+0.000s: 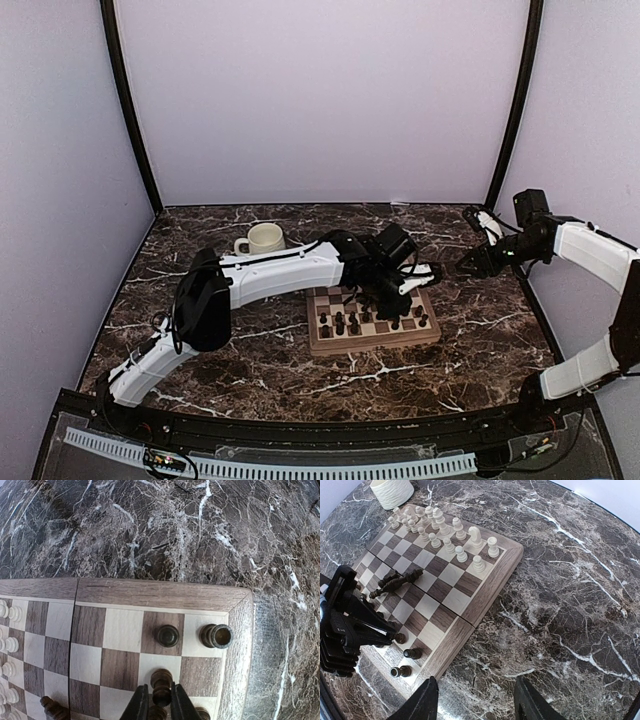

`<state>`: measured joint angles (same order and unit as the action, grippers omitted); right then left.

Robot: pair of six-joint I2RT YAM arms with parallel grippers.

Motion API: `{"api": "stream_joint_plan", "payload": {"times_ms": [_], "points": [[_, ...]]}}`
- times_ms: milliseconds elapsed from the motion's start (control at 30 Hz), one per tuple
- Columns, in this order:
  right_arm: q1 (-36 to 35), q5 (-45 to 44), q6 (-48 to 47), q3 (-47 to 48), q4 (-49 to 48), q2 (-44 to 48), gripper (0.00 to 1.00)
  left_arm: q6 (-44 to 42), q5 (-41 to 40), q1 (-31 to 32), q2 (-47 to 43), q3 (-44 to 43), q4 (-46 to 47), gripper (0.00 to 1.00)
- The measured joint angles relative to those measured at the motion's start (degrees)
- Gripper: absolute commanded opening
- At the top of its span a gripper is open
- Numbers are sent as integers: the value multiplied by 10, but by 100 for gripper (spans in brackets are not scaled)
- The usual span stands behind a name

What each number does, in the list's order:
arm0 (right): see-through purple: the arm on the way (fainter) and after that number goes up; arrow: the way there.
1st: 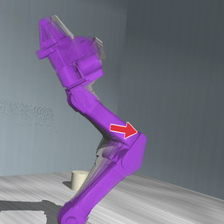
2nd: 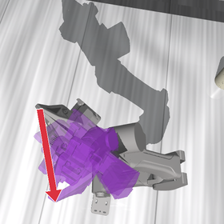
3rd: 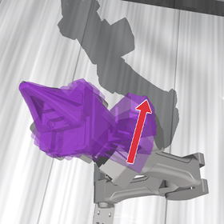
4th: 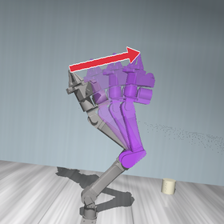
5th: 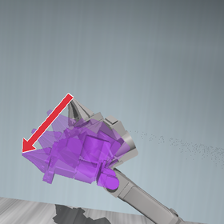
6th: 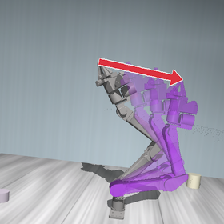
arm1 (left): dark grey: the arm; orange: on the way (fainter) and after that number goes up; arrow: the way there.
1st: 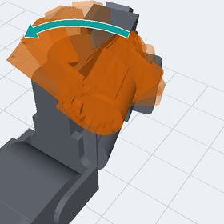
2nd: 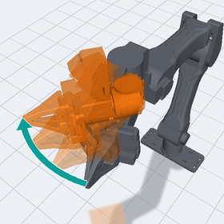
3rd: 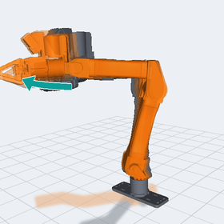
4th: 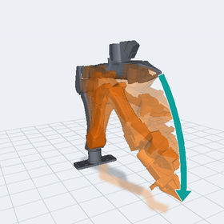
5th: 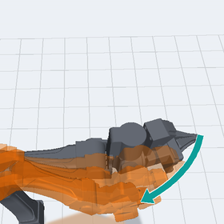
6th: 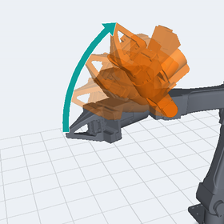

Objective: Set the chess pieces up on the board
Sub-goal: Place the pawn on b7.

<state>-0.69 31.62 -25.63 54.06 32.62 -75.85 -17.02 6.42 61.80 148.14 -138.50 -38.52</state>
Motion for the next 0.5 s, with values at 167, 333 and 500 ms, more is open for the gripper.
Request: {"api": "stream_joint_plan", "payload": {"times_ms": [167,333,500], "points": [[0,2,0,0,0,0,53,-3,-2,1,0,0,0,31],[0,3,0,0,1,0,53,-4,-9,2,0,0,2,38],[0,4,0,0,2,0,53,-2,-22,2,0,0,8,39]]}}
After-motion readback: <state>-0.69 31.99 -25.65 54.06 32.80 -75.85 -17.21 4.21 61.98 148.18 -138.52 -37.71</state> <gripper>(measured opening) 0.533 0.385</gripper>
